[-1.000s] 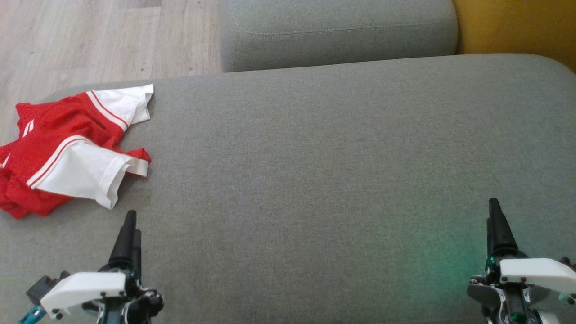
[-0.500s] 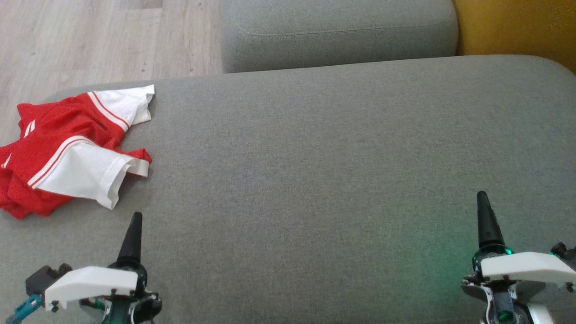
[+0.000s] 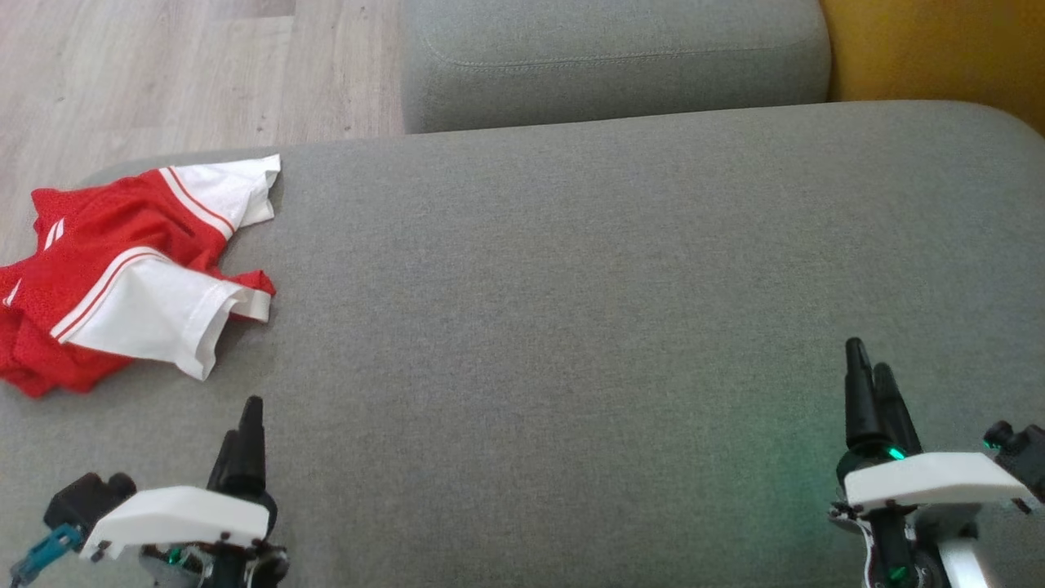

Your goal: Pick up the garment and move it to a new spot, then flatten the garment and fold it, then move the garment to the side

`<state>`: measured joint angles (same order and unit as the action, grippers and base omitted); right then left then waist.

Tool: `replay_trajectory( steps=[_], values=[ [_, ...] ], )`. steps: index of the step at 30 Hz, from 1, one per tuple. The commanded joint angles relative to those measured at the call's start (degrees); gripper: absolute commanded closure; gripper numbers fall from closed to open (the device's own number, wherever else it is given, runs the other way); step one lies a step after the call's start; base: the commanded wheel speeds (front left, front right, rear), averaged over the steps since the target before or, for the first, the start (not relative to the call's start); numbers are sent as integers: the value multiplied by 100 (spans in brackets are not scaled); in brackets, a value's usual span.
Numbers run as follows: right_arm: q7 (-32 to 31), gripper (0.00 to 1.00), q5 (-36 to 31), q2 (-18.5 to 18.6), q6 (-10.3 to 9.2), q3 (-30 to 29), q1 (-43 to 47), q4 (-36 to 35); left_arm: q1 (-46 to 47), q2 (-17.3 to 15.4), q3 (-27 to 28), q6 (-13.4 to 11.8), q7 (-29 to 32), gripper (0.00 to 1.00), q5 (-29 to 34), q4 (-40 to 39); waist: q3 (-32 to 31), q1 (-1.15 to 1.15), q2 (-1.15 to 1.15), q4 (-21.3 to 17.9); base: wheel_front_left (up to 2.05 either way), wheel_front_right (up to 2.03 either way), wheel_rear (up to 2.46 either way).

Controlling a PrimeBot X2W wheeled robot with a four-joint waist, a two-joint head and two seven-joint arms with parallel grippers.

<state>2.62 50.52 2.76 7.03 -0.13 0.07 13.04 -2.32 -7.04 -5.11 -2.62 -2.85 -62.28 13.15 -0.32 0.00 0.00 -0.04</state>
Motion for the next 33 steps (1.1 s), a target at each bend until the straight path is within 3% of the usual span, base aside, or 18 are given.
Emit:
replay_trajectory(
  steps=[1, 33],
  values=[
    [82, 0, -198, 120, 21, 101, -137, -238, 187, -157, 40, -64, -63, 0, 168, -240, 0, 0, 0, 2, 0, 0, 0],
    [606, 0, -2626, 193, 32, 461, -77, -327, 32, -587, -414, -511, -589, 0, 2540, -635, -12, 0, 0, 3, 0, 0, 0]
  ],
)
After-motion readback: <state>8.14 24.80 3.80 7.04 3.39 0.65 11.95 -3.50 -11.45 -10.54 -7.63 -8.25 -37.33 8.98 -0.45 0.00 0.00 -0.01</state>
